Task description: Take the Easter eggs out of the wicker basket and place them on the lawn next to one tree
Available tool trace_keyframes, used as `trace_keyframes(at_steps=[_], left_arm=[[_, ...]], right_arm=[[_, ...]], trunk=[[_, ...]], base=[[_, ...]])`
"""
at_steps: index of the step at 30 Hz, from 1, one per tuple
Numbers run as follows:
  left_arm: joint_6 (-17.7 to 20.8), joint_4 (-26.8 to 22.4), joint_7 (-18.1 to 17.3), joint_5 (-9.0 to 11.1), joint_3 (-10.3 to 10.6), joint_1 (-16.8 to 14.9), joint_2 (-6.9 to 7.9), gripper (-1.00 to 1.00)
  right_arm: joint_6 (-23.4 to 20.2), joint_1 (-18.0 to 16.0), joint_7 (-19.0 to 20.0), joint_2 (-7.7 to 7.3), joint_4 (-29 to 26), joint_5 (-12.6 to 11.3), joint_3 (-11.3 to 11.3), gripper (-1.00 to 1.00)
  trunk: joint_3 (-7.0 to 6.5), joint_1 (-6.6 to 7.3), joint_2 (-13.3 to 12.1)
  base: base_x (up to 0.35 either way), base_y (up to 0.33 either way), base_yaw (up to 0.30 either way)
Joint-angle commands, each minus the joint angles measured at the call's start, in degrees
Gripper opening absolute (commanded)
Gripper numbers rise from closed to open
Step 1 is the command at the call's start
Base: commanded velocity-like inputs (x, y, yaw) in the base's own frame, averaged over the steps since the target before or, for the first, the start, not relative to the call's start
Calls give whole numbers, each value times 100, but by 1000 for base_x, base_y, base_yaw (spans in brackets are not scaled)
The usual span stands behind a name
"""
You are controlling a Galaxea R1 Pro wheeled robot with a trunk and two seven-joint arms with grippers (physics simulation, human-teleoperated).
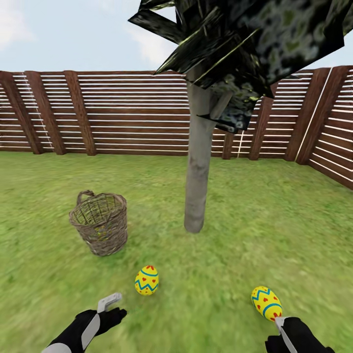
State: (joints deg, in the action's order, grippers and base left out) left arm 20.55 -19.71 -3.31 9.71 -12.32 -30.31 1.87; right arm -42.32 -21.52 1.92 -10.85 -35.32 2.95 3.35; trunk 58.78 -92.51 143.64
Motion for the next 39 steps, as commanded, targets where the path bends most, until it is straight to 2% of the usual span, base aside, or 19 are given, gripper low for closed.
trace_keyframes(at_steps=[1, 4, 17, 23, 28, 33, 35, 39], left_arm=[[37, -7, -20, 22, -34, -1, -3, 100], [43, -20, -20, 22, -34, -1, 39, 100], [35, -23, -12, 13, -31, -1, 44, 100], [28, -24, -18, 13, -34, -1, 33, 100], [16, -24, -20, 7, -34, -1, 17, 100], [-686, 2, -30, 5, -16, -1, 16, 100], [-730, 12, -31, -6, -8, -1, 6, 100], [-715, 19, -8, -4, -24, -1, 6, 100]], right_arm=[[-31, -1, 19, 3, -10, 30, 17, 100], [-31, -1, 19, 4, -10, 30, 17, 100], [-31, -1, 19, 13, -10, 56, 8, 100], [-31, -1, 19, 12, -7, 56, 8, 100], [-31, -1, 19, 13, -1, 57, 8, 100], [-31, -1, 19, 19, 7, 65, -1, 100], [-31, -1, 19, 19, 8, 65, -1, 100], [-31, -1, 19, 21, 8, 65, -1, 100]], trunk=[[-18, 6, 1], [-84, 14, -3], [-372, 47, -21], [-505, 63, -29], [-505, 63, -29], [-505, 63, -29], [-505, 63, -29], [-594, 73, -34]], base=[[-214, 243, 0], [-214, 243, 0], [-171, 258, 0], [16, 241, 0], [128, 143, 0], [17, 15, 0], [0, 0, 0], [0, 0, 0]])
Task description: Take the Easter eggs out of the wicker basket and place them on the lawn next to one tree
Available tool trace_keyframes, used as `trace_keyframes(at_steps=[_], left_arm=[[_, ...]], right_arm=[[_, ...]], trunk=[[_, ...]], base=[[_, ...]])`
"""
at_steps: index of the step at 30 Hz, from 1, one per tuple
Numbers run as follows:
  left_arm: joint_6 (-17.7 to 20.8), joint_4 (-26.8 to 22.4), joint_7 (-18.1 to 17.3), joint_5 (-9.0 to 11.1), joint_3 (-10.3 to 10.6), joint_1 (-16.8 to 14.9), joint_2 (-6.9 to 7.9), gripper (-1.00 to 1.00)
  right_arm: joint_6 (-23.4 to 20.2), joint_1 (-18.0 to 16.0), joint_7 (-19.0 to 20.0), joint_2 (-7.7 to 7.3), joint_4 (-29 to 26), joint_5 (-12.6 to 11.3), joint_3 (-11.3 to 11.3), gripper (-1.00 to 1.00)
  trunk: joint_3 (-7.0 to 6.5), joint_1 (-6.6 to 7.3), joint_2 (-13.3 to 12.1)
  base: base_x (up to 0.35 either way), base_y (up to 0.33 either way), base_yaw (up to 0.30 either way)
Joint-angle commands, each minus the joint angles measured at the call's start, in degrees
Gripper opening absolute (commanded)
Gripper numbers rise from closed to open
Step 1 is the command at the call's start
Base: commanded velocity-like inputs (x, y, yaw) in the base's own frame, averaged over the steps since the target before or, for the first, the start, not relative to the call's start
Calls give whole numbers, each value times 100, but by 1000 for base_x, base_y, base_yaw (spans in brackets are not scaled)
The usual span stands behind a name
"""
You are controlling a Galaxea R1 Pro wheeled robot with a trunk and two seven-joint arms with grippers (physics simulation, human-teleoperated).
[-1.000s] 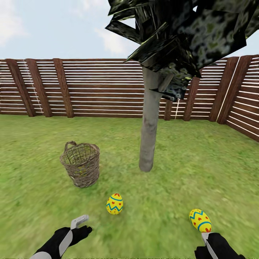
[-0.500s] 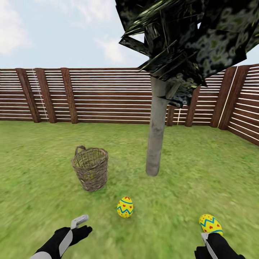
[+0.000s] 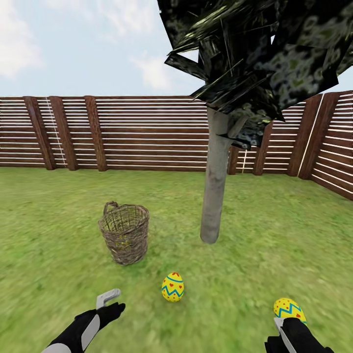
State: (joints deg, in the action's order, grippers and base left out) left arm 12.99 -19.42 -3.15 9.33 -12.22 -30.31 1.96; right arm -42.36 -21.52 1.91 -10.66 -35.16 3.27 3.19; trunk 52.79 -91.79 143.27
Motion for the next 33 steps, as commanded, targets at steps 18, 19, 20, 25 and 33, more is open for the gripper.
trace_keyframes(at_steps=[18, 19, 20, 25, 33], left_arm=[[37, -9, -2, 34, -22, -1, -10, 100], [39, -9, -2, 34, -22, -1, -10, 100], [40, -9, -2, 34, -20, -1, -11, 100], [38, -9, -2, 33, -25, -1, -11, 100], [37, -9, 2, 33, -26, -1, -11, 100]], right_arm=[[-27, -1, 20, -6, -8, 28, 24, 100], [-27, -1, 20, -6, -8, 28, 24, 100], [-27, -1, 20, -6, -8, 27, 24, 100], [-27, -1, 20, -6, -8, 30, 24, 100], [-27, -1, 20, -6, -8, 33, 23, 100]], trunk=[[-335, 319, -564], [-353, 341, -604], [-371, 363, -645], [-460, 472, -845], [-604, 648, -1166]], base=[[0, 0, 0], [0, 0, 0], [0, 0, 0], [0, 0, 0], [0, 0, 0]])
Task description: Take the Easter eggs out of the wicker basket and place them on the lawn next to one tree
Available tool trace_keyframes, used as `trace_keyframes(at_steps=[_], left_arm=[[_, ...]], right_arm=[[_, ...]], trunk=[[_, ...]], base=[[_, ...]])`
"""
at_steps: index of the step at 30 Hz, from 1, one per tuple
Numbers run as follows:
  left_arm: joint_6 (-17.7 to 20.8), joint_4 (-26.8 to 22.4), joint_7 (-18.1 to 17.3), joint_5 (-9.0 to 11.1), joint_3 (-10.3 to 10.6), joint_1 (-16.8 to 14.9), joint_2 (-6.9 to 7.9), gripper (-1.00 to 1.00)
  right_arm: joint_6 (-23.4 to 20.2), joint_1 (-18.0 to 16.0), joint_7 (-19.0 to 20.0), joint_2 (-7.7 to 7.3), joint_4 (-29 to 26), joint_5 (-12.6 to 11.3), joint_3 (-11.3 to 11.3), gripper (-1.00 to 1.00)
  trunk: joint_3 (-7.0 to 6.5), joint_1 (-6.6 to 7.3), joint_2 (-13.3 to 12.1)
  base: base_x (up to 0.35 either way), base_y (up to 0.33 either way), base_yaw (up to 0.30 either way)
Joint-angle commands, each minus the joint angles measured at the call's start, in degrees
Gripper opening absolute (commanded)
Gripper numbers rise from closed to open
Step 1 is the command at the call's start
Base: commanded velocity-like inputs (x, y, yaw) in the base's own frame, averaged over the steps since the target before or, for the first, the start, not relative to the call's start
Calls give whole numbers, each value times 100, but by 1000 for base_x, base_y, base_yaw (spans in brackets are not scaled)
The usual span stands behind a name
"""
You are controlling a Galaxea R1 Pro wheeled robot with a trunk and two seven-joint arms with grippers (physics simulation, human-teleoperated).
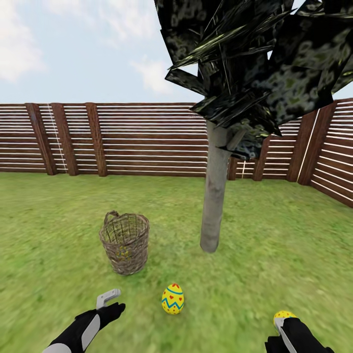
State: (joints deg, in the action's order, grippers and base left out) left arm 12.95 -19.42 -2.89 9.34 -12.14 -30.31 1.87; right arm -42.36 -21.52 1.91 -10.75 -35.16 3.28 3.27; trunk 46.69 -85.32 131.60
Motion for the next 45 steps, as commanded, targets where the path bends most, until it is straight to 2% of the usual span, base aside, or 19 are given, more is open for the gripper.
trace_keyframes(at_steps=[1, 16, 23, 24, 27, 29, 33, 45], left_arm=[[42, -9, -22, 33, -34, -1, -2, 100], [62, -16, -26, 28, -44, -1, 34, 100], [438, -245, -33, 58, -58, -1, 444, 100], [429, -343, -44, 78, -93, -1, 480, 100], [386, -591, -82, 338, -652, -1, 596, 100], [378, -618, -87, 399, -827, -1, 613, 100], [377, -620, -83, 411, -895, -1, 607, 100], [391, -616, -47, 411, -904, -1, 574, 100]], right_arm=[[-27, -2, 20, 2, -8, 31, 15, 100], [-27, -2, 20, 2, -8, 33, 16, 100], [-27, -2, 20, 2, -8, 33, 16, 100], [-27, -2, 20, 2, -8, 33, 16, 100], [-27, -2, 20, 1, -8, 33, 16, 100], [-27, -2, 20, 2, -8, 33, 16, 100], [-27, -2, 20, 2, -7, 39, 8, 100], [-27, -2, 20, 3, -1, 36, 7, 100]], trunk=[[-12, 24, -39], [-282, 353, -641], [-407, 507, -921], [-425, 529, -961], [-479, 595, -1082], [-515, 639, -1162], [-587, 727, -1322], [-802, 990, -1804]], base=[[0, 0, 0], [0, 0, 0], [0, 0, 0], [0, 0, 0], [0, 0, 0], [0, 0, 0], [0, 0, 0], [0, 0, 0]])
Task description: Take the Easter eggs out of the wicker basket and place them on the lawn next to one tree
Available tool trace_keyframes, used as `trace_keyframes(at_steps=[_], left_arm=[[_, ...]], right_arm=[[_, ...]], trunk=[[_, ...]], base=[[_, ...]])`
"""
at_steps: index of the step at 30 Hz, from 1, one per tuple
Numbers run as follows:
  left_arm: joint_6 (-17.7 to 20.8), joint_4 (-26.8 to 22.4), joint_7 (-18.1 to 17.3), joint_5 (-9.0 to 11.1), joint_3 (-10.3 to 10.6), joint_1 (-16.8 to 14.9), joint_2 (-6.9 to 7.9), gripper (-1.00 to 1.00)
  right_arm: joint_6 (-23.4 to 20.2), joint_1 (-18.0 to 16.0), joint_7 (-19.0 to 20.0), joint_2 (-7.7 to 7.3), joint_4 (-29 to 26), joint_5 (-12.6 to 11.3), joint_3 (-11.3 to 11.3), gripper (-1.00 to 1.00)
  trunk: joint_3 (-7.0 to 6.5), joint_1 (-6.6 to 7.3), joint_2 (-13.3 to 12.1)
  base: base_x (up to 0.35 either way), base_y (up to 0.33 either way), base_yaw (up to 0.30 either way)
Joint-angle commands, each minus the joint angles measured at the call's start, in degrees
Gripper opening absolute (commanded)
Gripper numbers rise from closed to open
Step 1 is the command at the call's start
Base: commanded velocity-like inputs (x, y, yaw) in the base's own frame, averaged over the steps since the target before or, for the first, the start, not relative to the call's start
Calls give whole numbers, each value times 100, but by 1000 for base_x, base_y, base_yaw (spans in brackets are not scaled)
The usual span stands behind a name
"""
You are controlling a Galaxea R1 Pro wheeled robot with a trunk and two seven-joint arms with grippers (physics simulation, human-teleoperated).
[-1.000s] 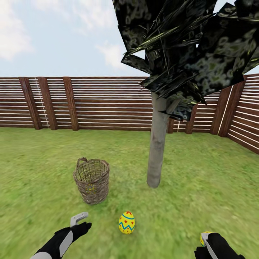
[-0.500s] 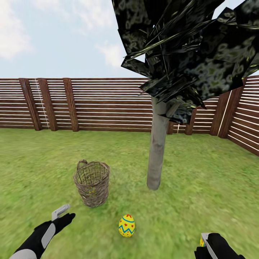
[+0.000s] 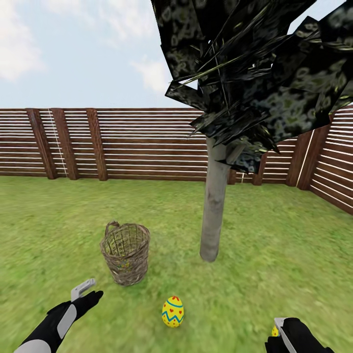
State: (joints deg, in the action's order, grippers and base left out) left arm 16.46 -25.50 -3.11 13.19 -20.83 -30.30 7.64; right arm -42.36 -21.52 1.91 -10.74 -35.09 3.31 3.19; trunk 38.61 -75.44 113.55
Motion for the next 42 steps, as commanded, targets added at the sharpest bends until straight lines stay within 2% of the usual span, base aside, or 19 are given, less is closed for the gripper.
trace_keyframes(at_steps=[1, 9, 32, 36, 42], left_arm=[[39, -8, -24, 26, -35, -3, -4, 100], [13, 25, -21, 23, -35, -3, -4, 100], [24, 34, -20, 17, -27, -3, -15, 100], [20, 69, -22, 17, -26, -3, -17, 100], [7, 196, -23, 21, -35, -3, -17, 100]], right_arm=[[-27, -2, 20, 2, -8, 33, 15, 100], [-27, -2, 20, 2, -8, 29, 16, 100], [-22, -2, 40, 11, -6, -2, 13, 100], [-26, -2, 16, 45, -6, 48, -1, 100], [-27, -2, 11, 56, -6, 55, -3, 100]], trunk=[[6, 1, 1], [6, 1, 1], [6, 1, 1], [6, 1, 1], [7, 1, 1]], base=[[0, 0, 0], [-50, 77, 0], [-127, 291, 0], [-15, 77, 13], [-1, 4, 249]])
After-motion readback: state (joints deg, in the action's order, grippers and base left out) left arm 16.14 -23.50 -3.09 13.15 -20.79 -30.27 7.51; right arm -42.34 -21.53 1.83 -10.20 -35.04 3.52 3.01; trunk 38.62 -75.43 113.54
